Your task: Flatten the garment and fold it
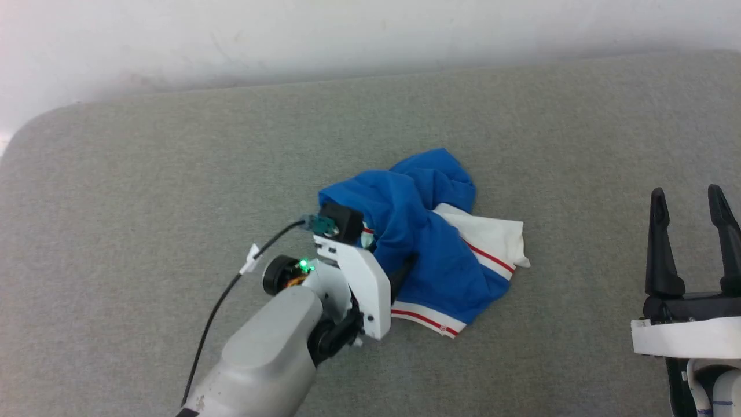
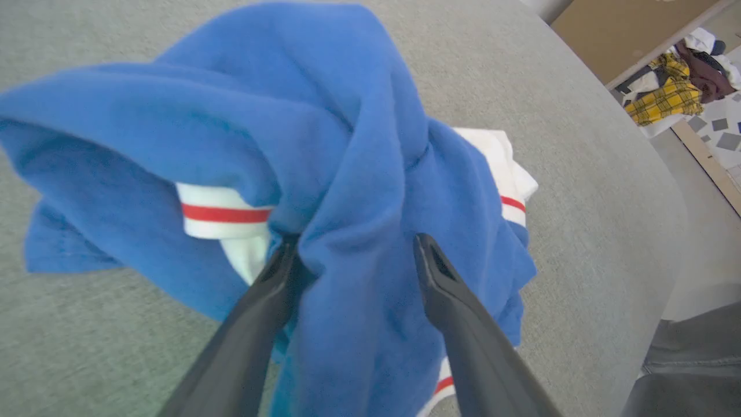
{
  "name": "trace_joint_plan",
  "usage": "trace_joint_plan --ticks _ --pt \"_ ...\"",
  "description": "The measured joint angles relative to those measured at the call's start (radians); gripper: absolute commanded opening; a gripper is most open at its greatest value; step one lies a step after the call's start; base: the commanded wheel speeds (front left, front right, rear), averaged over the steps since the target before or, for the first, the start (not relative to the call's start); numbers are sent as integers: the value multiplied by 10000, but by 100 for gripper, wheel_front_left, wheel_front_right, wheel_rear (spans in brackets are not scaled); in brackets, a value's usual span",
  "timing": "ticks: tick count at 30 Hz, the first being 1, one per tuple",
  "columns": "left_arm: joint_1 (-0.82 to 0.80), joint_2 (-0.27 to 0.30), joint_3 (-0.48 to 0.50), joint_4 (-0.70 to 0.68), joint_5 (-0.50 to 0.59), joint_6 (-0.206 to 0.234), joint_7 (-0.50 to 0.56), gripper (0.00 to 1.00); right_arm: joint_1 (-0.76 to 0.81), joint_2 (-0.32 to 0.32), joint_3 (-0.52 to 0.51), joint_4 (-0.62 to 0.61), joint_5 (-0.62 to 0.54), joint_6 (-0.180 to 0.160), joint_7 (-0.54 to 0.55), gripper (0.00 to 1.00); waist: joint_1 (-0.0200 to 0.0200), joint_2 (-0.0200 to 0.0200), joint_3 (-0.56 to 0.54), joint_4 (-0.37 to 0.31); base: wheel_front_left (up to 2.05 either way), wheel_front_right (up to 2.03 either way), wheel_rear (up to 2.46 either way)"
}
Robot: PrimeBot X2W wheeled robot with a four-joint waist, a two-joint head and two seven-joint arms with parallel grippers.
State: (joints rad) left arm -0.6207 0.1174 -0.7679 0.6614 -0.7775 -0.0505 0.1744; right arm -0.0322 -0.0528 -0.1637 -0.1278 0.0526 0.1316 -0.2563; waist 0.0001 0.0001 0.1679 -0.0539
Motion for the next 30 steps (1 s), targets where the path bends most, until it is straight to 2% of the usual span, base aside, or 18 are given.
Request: trace_joint_plan --ticks 5,8,9,14,16,19,23,27,30 --pt "-181 48 261 -414 -61 -96 -681 100 6 2 4 2 0 0 -2 100 0 0 -222 228 0 0 0" --pt "-173 314 479 -1141 -12 8 -1273 100 23 0 21 0 0 0 -2 100 -1 0 -414 345 0 0 0" --pt "-108 642 709 -1776 174 334 -1785 100 58 0 27 -6 2 0 -6 100 -1 0 -538 419 0 0 0" --pt "834 1714 1327 -3561 836 1407 -3325 100 217 0 40 -42 4 0 -6 100 -2 0 -779 544 0 0 0" --pt "1517 1990 1755 -4265 913 1860 -3875 100 303 0 42 -54 21 0 -6 100 -1 0 -834 563 0 0 0" --pt "2532 2399 2232 -5294 1271 2232 -4232 100 488 0 33 -59 52 0 -6 100 -1 0 -825 576 0 0 0" --pt "3865 2462 3586 -6905 2458 2844 -4305 100 648 2 29 0 105 0 -8 100 -2 0 -787 594 0 0 0" --pt "5372 2278 4589 -8232 4414 3072 -4314 100 842 2 121 102 150 0 -4 100 -2 0 -798 605 0 0 0" --pt "6603 1891 5043 -8506 5064 3081 -4312 100 1002 2 221 230 226 0 -4 100 -2 0 -852 590 0 0 0"
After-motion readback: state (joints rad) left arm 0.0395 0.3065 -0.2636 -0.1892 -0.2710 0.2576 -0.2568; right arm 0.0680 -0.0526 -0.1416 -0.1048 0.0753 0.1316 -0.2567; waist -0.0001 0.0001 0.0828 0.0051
